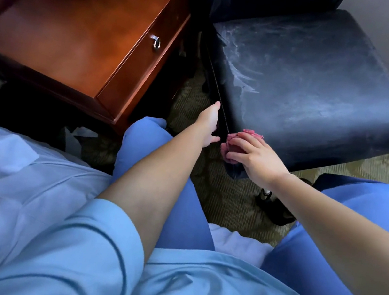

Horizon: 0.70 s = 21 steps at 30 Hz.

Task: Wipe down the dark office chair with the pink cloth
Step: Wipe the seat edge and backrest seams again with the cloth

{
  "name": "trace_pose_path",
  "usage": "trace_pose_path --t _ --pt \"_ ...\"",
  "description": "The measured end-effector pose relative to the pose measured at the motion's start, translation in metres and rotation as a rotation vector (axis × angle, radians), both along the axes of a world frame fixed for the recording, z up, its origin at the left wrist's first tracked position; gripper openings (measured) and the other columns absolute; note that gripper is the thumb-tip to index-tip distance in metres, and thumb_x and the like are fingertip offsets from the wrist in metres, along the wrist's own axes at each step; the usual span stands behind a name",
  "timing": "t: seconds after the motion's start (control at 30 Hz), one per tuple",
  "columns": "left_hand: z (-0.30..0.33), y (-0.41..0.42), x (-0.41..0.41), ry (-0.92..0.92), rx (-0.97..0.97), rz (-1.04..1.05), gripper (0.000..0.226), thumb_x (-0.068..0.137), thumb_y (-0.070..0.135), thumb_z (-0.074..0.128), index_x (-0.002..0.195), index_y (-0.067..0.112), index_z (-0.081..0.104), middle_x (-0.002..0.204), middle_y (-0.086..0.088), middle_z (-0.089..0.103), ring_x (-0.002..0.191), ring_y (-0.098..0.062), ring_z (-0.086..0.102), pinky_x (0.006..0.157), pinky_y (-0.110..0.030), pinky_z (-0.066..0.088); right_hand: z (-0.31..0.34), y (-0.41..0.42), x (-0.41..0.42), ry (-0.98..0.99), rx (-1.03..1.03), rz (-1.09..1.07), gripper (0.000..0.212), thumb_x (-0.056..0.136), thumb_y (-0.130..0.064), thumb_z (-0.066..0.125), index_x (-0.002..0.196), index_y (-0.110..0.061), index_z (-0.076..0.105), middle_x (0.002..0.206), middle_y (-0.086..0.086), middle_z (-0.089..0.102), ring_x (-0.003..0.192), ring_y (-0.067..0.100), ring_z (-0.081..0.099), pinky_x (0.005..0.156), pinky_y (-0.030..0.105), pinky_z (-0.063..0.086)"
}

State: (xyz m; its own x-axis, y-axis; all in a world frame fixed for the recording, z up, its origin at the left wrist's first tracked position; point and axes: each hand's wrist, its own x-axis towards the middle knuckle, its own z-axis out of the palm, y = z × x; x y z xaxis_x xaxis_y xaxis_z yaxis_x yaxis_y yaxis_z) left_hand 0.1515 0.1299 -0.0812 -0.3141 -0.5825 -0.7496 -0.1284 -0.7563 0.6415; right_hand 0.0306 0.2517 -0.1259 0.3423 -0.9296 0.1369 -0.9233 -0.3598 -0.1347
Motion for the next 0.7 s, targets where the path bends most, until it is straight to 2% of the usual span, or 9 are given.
trace_pose_path --t 0.13,0.23,0.37,0.53,0.6,0.7 --pt "-0.001 -0.002 -0.002 0.014 0.001 -0.012 0.054 0.101 0.044 0.031 0.149 0.018 0.026 0.155 0.001 0.026 0.142 -0.029 0.023 0.110 -0.051 0.025 0.002 0.014 -0.003 0.030 0.047 0.086 0.042 0.056 -0.003 0.081 0.093 -0.023 0.075 0.121 0.010 0.061 0.117 0.036 0.054 0.098 0.052 0.041" --pt "-0.006 -0.005 -0.007 -0.008 0.005 -0.016 0.058 0.099 0.048 0.032 0.150 0.020 0.023 0.157 0.001 0.021 0.143 -0.030 0.019 0.110 -0.052 0.024 0.007 0.006 0.000 0.011 0.043 0.056 0.033 0.060 -0.005 0.082 0.087 -0.024 0.076 0.118 0.009 0.064 0.112 0.035 0.058 0.093 0.050 0.046" --pt "-0.010 -0.007 -0.008 -0.027 0.007 0.000 0.060 0.098 0.049 0.033 0.150 0.021 0.021 0.158 0.002 0.019 0.144 -0.029 0.018 0.110 -0.051 0.025 0.001 0.007 0.005 -0.024 0.002 0.030 0.032 0.064 -0.004 0.078 0.090 -0.022 0.075 0.121 0.009 0.062 0.115 0.035 0.056 0.097 0.049 0.042" --pt "-0.009 -0.004 -0.010 -0.048 -0.008 0.002 0.062 0.098 0.050 0.035 0.150 0.019 0.022 0.157 0.001 0.020 0.143 -0.028 0.020 0.109 -0.050 0.026 -0.011 0.019 -0.013 0.015 -0.001 0.231 0.025 0.067 -0.007 0.079 0.086 -0.023 0.075 0.118 0.002 0.064 0.116 0.030 0.056 0.100 0.045 0.044" --pt "-0.011 -0.004 -0.012 -0.067 -0.021 -0.003 0.061 0.098 0.050 0.035 0.149 0.019 0.025 0.156 0.002 0.023 0.142 -0.027 0.024 0.109 -0.049 0.027 -0.007 0.003 -0.014 -0.009 -0.044 0.185 0.019 0.070 -0.011 0.079 0.083 -0.024 0.074 0.117 0.002 0.064 0.115 0.030 0.057 0.100 0.043 0.043" --pt "-0.011 -0.001 -0.012 -0.086 -0.022 -0.001 0.059 0.098 0.050 0.033 0.149 0.020 0.025 0.155 0.004 0.025 0.140 -0.025 0.029 0.109 -0.046 0.028 -0.003 -0.013 -0.005 -0.087 -0.103 0.031 0.022 0.070 -0.006 0.074 0.087 -0.021 0.074 0.116 0.007 0.064 0.114 0.034 0.057 0.098 0.049 0.043"
